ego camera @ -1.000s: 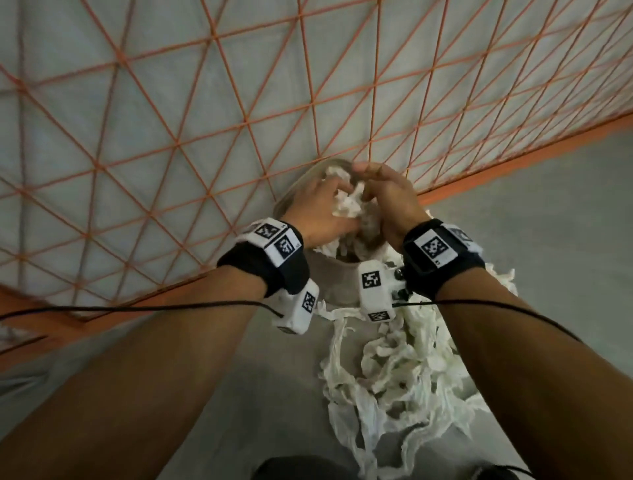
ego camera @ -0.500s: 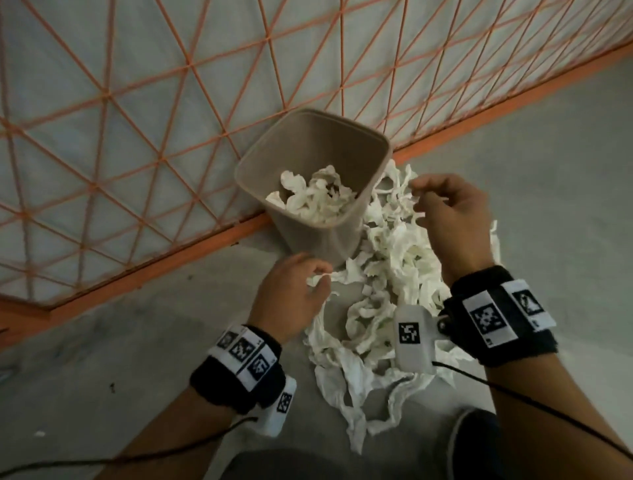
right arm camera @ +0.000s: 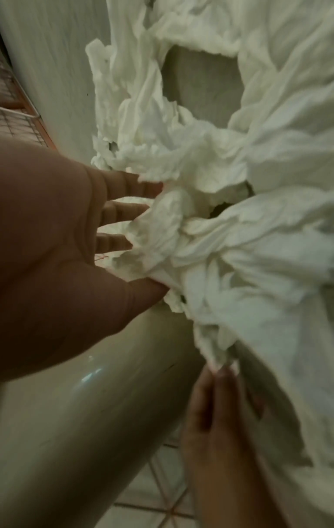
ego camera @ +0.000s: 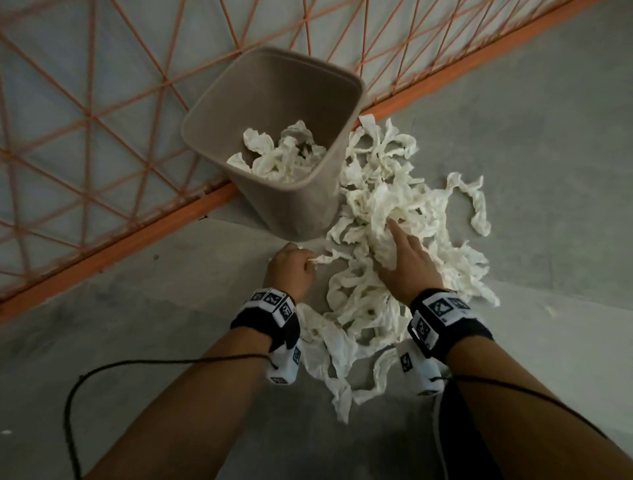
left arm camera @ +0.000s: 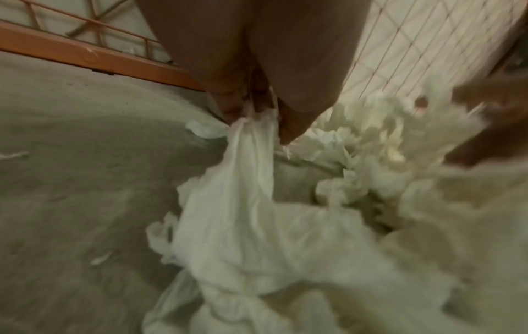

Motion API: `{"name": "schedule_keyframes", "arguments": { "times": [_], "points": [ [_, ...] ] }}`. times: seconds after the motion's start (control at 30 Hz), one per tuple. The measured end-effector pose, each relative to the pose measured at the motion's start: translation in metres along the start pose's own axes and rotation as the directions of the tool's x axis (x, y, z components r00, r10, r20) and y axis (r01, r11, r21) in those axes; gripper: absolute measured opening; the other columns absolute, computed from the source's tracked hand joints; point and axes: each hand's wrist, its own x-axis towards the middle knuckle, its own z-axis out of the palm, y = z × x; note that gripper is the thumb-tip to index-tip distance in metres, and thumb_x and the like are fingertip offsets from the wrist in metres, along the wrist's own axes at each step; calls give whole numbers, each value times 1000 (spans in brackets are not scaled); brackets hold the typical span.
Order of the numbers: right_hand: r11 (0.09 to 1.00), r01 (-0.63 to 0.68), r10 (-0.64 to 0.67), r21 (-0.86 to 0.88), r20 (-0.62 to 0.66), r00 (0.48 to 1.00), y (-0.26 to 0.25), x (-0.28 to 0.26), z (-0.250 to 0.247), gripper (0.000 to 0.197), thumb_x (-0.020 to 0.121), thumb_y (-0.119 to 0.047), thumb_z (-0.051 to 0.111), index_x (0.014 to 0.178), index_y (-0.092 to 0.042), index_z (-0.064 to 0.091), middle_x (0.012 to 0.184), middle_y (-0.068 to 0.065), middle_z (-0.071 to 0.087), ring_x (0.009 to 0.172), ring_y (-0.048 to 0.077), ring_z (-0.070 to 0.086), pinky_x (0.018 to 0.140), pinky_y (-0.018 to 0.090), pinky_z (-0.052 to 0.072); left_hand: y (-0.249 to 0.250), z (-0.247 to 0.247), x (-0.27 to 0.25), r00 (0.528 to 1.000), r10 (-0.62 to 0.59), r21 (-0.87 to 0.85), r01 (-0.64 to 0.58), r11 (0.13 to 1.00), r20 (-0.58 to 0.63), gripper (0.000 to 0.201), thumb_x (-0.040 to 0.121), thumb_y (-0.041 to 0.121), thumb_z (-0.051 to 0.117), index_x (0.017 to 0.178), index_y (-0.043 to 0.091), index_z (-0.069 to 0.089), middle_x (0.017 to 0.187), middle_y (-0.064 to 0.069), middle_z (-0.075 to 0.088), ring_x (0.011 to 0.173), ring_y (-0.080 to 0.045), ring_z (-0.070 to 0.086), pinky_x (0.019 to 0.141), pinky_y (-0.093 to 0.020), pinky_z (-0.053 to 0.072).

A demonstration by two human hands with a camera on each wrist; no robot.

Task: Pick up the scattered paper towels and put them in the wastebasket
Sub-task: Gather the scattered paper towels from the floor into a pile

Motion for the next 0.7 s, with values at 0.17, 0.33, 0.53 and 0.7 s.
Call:
{"name": "schedule_keyframes", "arguments": {
  "times": [0.17, 0.33, 0.53, 0.7],
  "points": [
    [998, -29, 33, -62, 67, 997, 2, 9, 8, 60, 88, -17, 59, 144, -23, 38, 127, 17, 52, 118, 38, 51, 94, 43, 43, 5, -35, -26, 977, 13, -233, -64, 970, -213, 22, 83, 14, 53, 94, 17, 71, 92, -7, 59, 81, -29, 63, 79, -35, 52],
    [994, -81, 82, 74, -7, 997, -6, 13, 7, 24, 88, -12, 51, 98, 7, 62, 116, 25, 52, 106, 41, 54, 85, 38, 42, -3, -54, -53, 934, -175, -477, 6, 879, -312, 22, 85, 21, 46, 68, 20, 60, 86, 0, 51, 71, -30, 59, 69, -55, 54],
    [887, -240, 254, 396, 16, 967, -24, 11, -11, 48, 90, -49, 46, 94, -3, 58, 109, 11, 58, 92, 24, 52, 77, 31, 35, 0, -16, -88, 997, -79, -92, 78, 993, -12, 42, 78, 65, 59, 74, 24, 54, 111, 7, 46, 94, -11, 55, 80, -30, 48],
    [881, -231, 292, 412, -91, 952, -24, 10, -15, 47, 90, -47, 49, 80, -2, 58, 74, 6, 54, 86, 32, 59, 70, 33, 39, -8, 26, -102, 970, 40, 140, -76, 987, 242, 28, 81, 41, 66, 91, 16, 56, 119, 2, 48, 116, -21, 41, 82, -33, 44]
  ]
}}
